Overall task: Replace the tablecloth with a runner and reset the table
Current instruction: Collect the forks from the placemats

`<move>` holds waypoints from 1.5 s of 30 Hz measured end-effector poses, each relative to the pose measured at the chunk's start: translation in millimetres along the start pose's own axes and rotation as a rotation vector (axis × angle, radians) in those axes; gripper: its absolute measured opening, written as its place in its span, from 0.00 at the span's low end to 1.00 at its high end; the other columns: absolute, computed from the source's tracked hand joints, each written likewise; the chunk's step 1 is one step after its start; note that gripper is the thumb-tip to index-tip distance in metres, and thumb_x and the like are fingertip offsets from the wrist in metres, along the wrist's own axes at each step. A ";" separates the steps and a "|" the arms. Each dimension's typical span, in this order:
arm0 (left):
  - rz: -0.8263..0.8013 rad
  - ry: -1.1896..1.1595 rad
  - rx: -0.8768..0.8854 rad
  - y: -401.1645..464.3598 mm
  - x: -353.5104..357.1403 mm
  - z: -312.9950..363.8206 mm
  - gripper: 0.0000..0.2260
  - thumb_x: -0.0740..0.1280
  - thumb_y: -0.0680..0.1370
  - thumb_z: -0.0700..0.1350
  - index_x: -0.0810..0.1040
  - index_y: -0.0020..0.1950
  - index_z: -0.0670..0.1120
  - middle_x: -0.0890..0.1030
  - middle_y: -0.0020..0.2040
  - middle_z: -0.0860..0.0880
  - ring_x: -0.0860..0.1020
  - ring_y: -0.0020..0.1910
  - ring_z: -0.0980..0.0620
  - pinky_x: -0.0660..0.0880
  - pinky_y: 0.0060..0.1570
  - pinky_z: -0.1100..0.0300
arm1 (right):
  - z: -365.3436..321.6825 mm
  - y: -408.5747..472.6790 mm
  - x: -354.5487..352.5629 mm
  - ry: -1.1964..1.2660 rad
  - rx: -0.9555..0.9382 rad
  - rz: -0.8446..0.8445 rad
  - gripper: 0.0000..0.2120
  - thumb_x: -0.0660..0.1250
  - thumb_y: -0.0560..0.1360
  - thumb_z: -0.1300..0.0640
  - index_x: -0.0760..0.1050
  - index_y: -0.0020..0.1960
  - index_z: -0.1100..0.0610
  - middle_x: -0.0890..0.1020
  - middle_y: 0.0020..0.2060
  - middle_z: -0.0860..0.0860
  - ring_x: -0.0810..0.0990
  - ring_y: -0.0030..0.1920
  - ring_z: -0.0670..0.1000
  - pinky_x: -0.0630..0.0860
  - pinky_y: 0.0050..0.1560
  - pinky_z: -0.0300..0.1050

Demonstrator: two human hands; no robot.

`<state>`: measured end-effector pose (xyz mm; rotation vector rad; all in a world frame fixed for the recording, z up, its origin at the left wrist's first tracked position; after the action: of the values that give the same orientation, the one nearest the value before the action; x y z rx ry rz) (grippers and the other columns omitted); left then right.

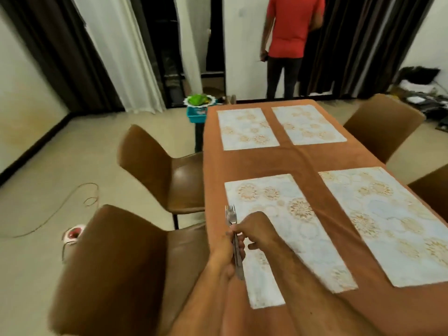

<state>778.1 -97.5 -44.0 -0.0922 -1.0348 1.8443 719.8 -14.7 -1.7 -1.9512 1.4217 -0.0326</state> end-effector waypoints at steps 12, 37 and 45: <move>0.215 -0.015 0.237 -141.1 -313.9 154.0 0.17 0.56 0.83 0.42 0.76 0.37 0.42 0.73 0.23 0.51 0.68 0.20 0.58 0.63 0.23 0.66 | -141.0 -118.2 325.3 0.017 -0.038 -0.333 0.13 0.73 0.74 0.52 0.75 0.34 0.55 0.75 0.28 0.49 0.74 0.33 0.48 0.74 0.39 0.44; 0.055 -0.031 0.130 81.8 -487.3 437.5 0.11 0.55 0.83 0.41 0.76 0.49 0.41 0.74 0.27 0.48 0.70 0.24 0.55 0.70 0.24 0.63 | -355.1 111.5 538.9 0.247 0.105 -0.417 0.07 0.70 0.75 0.59 0.76 0.38 0.55 0.72 0.22 0.46 0.65 0.21 0.43 0.74 0.40 0.43; -0.033 0.112 -0.052 206.4 -472.7 557.7 0.12 0.59 0.81 0.40 0.78 0.41 0.40 0.72 0.25 0.47 0.69 0.21 0.54 0.69 0.24 0.64 | -445.7 225.9 546.4 0.248 0.033 -0.139 0.07 0.71 0.72 0.58 0.78 0.36 0.54 0.73 0.26 0.48 0.67 0.24 0.46 0.74 0.36 0.42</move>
<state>610.0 -837.2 -1.9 -0.2059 -1.0000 1.7625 566.3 -739.0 3.1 -2.0704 1.4256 -0.3712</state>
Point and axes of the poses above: each hand's wrist, its own y-axis towards the middle knuckle, its own x-axis out of the palm, z = x × y, the point moved 4 cm from there along y, towards the middle knuckle
